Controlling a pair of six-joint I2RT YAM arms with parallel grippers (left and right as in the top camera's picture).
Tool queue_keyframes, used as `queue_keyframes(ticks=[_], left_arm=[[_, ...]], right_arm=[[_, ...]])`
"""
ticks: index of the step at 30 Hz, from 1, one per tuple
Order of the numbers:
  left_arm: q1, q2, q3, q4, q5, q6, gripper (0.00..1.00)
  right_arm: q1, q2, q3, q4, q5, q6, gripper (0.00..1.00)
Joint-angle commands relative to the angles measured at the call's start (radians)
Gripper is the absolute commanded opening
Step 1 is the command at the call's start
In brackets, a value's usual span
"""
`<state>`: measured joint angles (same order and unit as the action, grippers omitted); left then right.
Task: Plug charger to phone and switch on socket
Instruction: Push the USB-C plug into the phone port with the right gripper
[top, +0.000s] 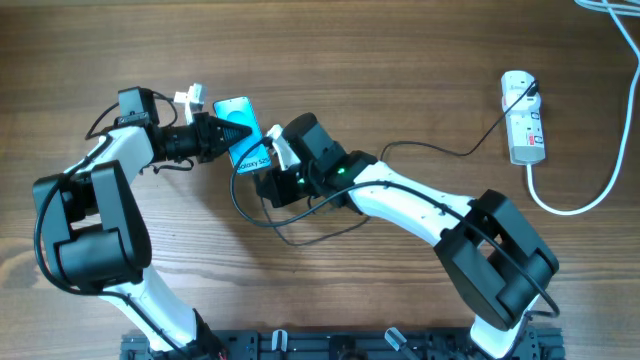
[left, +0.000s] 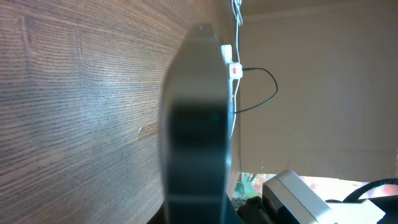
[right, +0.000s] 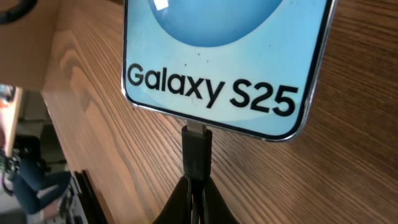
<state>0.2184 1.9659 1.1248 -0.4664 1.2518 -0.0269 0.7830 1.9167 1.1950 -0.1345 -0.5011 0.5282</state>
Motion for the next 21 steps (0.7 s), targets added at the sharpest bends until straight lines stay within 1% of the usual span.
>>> queue_keyframes(ticks=[1,3,9,15,18,21], left_arm=[[-0.001,-0.022,-0.002,-0.008,0.046,0.023,0.04],[-0.001,-0.022,-0.002,-0.008,0.046,0.023,0.04],[-0.001,-0.022,-0.002,-0.008,0.046,0.023,0.04],[-0.001,-0.022,-0.002,-0.008,0.046,0.023,0.04],[-0.001,-0.022,-0.002,-0.013,0.046,0.023,0.04],[-0.001,-0.022,-0.002,-0.016,0.046,0.023,0.04]], right_arm=[[-0.009,0.010,0.003,0.070,0.053,0.064,0.04],[-0.010,0.010,0.003,0.093,0.052,0.073,0.04],[-0.013,0.005,0.003,0.090,0.033,0.065,0.04],[-0.030,-0.048,0.003,0.063,0.034,0.009,0.04],[-0.032,-0.050,0.004,0.058,0.034,-0.035,0.04],[-0.040,-0.051,0.004,0.047,0.033,-0.042,0.04]])
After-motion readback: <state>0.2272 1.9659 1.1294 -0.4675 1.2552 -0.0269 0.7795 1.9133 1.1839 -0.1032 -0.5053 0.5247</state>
